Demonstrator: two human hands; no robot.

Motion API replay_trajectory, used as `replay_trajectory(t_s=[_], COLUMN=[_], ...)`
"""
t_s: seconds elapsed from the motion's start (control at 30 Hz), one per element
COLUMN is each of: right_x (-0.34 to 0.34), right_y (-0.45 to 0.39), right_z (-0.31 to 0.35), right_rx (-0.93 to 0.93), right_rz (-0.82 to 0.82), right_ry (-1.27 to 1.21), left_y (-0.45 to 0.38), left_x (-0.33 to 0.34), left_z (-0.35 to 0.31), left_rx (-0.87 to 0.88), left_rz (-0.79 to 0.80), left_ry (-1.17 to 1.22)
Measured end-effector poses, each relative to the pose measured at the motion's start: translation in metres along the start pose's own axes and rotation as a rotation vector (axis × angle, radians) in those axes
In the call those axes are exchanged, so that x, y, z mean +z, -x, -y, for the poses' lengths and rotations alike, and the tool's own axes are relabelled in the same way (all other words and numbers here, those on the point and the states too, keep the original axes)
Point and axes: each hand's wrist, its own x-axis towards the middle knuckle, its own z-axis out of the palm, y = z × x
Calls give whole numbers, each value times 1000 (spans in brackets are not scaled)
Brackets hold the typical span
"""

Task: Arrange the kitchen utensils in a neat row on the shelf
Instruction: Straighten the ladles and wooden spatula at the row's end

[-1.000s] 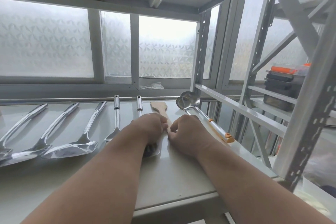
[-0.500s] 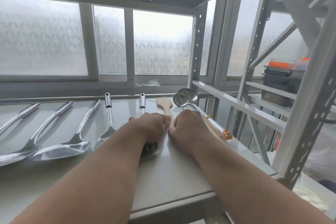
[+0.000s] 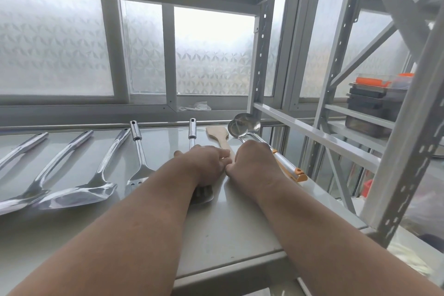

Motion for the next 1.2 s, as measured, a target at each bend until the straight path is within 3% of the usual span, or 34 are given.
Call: replay_trajectory(t_s=[0.6, 0.77, 0.93, 1.03, 1.2], right_x=[-5, -13, -19, -20, -20], right_y=[7, 12, 18, 19, 18], right_z=[3, 5, 8, 8, 6], right_rx=[-6, -16, -103, -129, -175], right_rz=[-7, -37, -129, -172, -228], right_ry=[-16, -94, -167, -193, -227], left_y=[0, 9, 15, 18, 19], left_x=[-2, -7, -15, -17, -16], left_z=[6, 14, 13, 14, 14], left_rx=[-48, -48, -236, -386, -427], left_rz=[-45, -214, -288, -229, -149], left_ry=[42, 114, 60, 11, -57])
